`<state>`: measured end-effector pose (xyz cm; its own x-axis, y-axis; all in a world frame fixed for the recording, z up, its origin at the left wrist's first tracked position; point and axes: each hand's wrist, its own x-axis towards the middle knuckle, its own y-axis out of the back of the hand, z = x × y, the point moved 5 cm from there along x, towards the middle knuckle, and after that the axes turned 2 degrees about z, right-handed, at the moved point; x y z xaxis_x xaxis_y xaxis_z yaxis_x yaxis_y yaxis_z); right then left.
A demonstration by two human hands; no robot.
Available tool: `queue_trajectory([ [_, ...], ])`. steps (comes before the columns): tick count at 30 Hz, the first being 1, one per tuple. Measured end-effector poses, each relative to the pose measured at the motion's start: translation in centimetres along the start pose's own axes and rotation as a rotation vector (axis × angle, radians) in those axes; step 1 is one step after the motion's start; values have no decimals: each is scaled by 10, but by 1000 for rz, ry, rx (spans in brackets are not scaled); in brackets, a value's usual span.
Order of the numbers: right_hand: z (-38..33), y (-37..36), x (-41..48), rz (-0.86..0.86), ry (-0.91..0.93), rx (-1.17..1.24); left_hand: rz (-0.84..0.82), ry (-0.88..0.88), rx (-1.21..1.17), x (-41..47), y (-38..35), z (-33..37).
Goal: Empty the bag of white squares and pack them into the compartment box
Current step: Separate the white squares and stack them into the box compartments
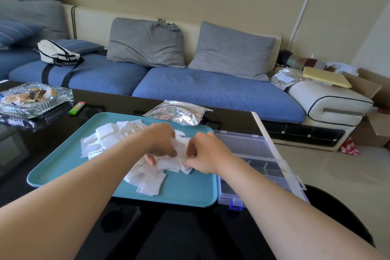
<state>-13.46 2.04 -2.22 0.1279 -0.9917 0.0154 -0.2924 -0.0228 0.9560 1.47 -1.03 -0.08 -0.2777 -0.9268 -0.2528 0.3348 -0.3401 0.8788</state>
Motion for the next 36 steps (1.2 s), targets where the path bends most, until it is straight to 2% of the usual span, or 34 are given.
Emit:
queue_trajectory([
  [7,-3,-1,-3,23,8,130,86,2,-248,-1,6,7],
  [14,-8,-3,-6,-25,20,57,114,12,-377,5,12,7],
  [18,1,0,-1,-16,-13,104,22,25,-569,3,6,4],
  [23,10,9,-4,-31,-30,158,-40,-2,-554,8,-3,4],
  [28,11,19,-9,46,-5,151,-49,5,-526,8,-4,3],
  [36,20,44,-11,287,-32,339,-15,45,-570,10,-1,3],
])
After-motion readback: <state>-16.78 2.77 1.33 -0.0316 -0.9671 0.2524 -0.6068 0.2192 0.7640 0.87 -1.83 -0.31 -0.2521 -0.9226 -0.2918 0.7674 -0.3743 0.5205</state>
